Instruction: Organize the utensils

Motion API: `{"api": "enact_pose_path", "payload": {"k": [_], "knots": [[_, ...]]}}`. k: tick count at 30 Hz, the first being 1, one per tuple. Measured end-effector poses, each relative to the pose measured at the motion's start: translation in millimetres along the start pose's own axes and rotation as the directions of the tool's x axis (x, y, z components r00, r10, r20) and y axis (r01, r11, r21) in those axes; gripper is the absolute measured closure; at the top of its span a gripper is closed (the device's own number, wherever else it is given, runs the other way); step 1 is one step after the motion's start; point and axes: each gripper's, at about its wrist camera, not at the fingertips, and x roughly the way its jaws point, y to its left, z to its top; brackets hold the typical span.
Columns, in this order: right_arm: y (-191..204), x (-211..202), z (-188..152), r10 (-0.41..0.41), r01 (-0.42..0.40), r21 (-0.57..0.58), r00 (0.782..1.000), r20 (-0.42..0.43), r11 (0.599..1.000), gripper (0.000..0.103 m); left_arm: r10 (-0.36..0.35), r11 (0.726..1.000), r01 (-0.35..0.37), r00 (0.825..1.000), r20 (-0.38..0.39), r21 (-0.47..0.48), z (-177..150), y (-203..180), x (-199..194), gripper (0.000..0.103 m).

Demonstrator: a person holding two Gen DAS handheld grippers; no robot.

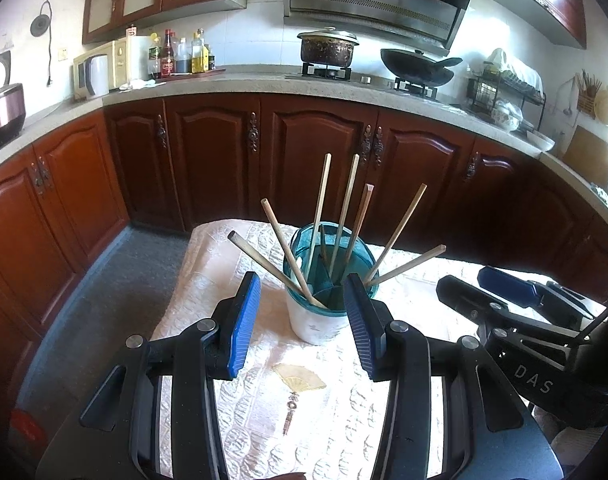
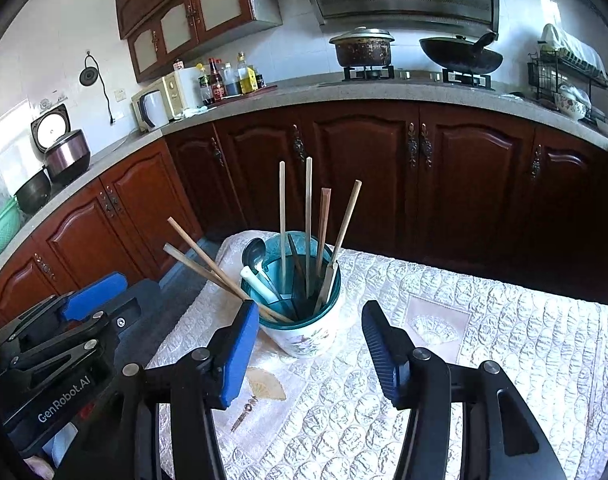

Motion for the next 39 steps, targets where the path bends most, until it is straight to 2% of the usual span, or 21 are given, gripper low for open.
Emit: {"api": "enact_pose_path", "payload": {"k": [39], "knots": [[3, 14, -6, 0.006, -0.006, -0.007, 0.999, -0.032, 1.000, 0.051, 0.026, 1.000, -0.026, 1.000, -0.004, 0.009, -2, -1, 6, 0.060]]}}
